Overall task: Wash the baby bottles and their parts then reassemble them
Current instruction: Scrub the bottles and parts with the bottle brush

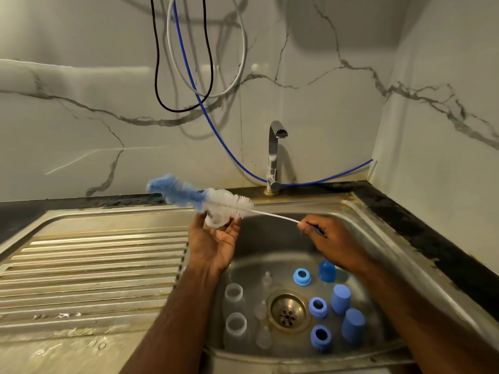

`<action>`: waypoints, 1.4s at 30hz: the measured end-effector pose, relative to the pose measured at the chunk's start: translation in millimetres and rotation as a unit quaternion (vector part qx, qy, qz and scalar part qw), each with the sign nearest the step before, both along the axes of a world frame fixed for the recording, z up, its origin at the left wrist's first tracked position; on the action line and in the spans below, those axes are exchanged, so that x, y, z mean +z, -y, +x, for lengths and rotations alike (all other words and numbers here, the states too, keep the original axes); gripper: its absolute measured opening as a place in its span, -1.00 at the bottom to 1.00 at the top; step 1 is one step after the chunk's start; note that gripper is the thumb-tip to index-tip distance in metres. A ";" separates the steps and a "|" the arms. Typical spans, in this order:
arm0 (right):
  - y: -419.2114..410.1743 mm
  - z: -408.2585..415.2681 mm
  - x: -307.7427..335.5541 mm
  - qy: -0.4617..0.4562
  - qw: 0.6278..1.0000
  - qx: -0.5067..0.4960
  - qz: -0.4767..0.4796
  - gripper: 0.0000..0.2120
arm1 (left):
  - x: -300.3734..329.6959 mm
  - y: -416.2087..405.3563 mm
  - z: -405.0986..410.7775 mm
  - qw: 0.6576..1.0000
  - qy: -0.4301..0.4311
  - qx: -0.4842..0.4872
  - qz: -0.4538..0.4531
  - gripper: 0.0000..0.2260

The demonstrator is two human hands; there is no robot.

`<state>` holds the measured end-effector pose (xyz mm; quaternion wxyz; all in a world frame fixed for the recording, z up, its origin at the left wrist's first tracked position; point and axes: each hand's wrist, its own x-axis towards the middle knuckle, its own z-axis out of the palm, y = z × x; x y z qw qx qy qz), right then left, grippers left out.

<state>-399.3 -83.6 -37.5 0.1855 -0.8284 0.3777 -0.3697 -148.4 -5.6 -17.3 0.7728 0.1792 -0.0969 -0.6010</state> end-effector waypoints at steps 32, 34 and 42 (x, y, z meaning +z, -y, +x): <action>2.9 -2.7 3.8 -0.001 1.000 -0.013 0.018 -0.77 | -4.8 5.4 7.9 0.998 0.044 -0.034 0.021 -0.57; -2.4 5.4 0.8 -0.019 1.000 0.013 0.021 -0.78 | -5.8 5.4 0.8 0.998 0.048 -0.036 0.013 -0.53; 0.8 1.4 2.6 -0.011 0.999 0.006 0.037 -0.76 | -6.0 3.1 7.2 0.988 0.148 -0.052 -0.001 -0.56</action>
